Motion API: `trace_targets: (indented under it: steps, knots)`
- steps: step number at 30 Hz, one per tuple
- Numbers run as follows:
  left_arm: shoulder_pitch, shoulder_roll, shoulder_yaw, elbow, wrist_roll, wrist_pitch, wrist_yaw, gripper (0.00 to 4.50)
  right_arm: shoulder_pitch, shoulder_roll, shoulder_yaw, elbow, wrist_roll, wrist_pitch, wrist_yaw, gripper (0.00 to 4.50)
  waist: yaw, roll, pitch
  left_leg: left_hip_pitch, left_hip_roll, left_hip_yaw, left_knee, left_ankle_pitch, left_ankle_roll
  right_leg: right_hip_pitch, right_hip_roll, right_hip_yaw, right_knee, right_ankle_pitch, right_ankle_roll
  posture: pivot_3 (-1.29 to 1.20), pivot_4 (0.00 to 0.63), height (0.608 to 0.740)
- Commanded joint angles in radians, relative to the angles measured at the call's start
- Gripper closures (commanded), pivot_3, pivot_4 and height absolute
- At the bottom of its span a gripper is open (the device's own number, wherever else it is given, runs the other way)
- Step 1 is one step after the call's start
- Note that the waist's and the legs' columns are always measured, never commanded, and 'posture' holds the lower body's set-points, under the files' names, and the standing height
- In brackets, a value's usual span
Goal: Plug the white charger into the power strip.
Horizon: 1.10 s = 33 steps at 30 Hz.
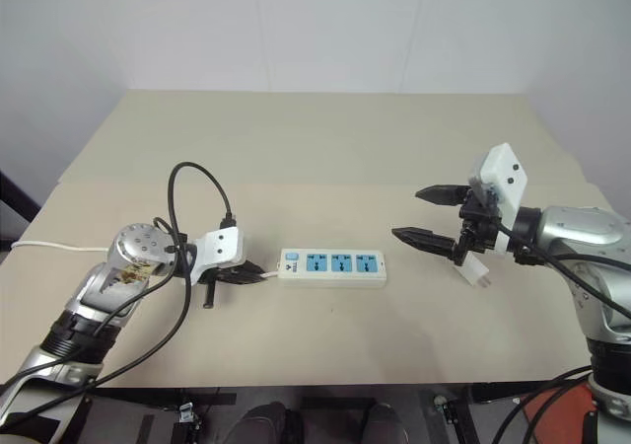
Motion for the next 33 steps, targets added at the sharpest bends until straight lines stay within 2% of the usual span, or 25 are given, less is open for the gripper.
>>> trace_targets:
  steps: [1, 7, 8, 10, 14, 19, 25, 33]
  knots:
    - [-0.027, 0.045, 0.032, -0.022, -0.068, -0.027, -0.058, 2.81, 0.008, -0.023, -0.050, -0.032, 0.015, 0.004, -0.008, 0.00, -0.001, 0.000, 0.000, 0.000, 0.000, 0.000, 0.000, 0.000, 0.000, 0.000, 0.000, 0.000, 0.000, 0.000, 0.000, 0.00, 0.150, 0.740]
    - [-0.029, 0.135, 0.102, -0.045, -0.226, -0.033, -0.185, 0.83, 0.031, -0.031, -0.068, -0.037, 0.020, 0.005, -0.015, 0.00, -0.002, 0.000, 0.000, 0.000, 0.000, 0.000, 0.000, 0.000, 0.000, 0.000, 0.000, 0.000, 0.000, 0.000, 0.000, 0.00, 0.150, 0.740]
    - [-0.039, 0.130, 0.119, -0.034, -0.247, -0.033, -0.178, 0.44, 0.033, -0.030, -0.071, -0.037, 0.023, 0.006, -0.019, 0.00, -0.001, 0.000, 0.000, 0.000, 0.000, 0.000, 0.000, 0.000, 0.000, 0.000, 0.000, 0.000, 0.000, 0.000, 0.000, 0.00, 0.150, 0.740]
    - [-0.053, 0.105, 0.142, -0.008, -0.269, -0.053, -0.145, 0.01, 0.036, -0.028, -0.078, -0.039, 0.028, 0.009, -0.025, 0.00, 0.001, 0.000, 0.000, 0.001, 0.000, 0.000, 0.000, 0.000, 0.000, 0.001, 0.000, 0.000, 0.000, 0.000, 0.000, 0.00, 0.150, 0.740]
    - [-0.072, -0.060, 0.178, 0.082, -0.328, -0.127, -0.040, 0.01, 0.046, -0.024, -0.092, -0.051, 0.036, 0.020, -0.036, 0.00, 0.004, 0.000, 0.000, 0.002, 0.000, 0.000, 0.000, 0.000, 0.000, 0.003, 0.000, 0.000, -0.002, 0.000, 0.000, 0.00, 0.150, 0.740]
    - [-0.088, -0.175, 0.139, 0.181, -0.335, -0.199, -0.058, 0.01, 0.052, -0.025, -0.112, -0.067, 0.057, 0.044, -0.051, 0.00, -0.003, 0.000, 0.000, 0.002, 0.000, 0.001, -0.001, 0.000, 0.000, 0.002, 0.000, 0.000, -0.002, 0.000, 0.000, 0.00, 0.150, 0.740]
    - [-0.152, -0.224, 0.045, 0.415, -0.240, -0.387, -0.124, 0.01, 0.055, -0.032, -0.130, -0.081, 0.075, 0.065, -0.064, 0.00, 0.000, 0.000, 0.000, 0.003, 0.000, 0.001, -0.001, 0.000, 0.000, 0.003, 0.000, 0.000, -0.005, 0.000, 0.000, 0.00, 0.150, 0.740]
    - [-0.206, -0.286, 0.052, 0.653, -0.210, -0.547, -0.122, 0.01, 0.075, -0.031, -0.166, -0.105, 0.099, 0.089, -0.075, 0.00, 0.003, 0.000, 0.000, 0.001, 0.000, 0.001, -0.001, 0.000, 0.000, 0.002, 0.000, 0.000, -0.004, 0.001, 0.000, 0.00, 0.150, 0.740]
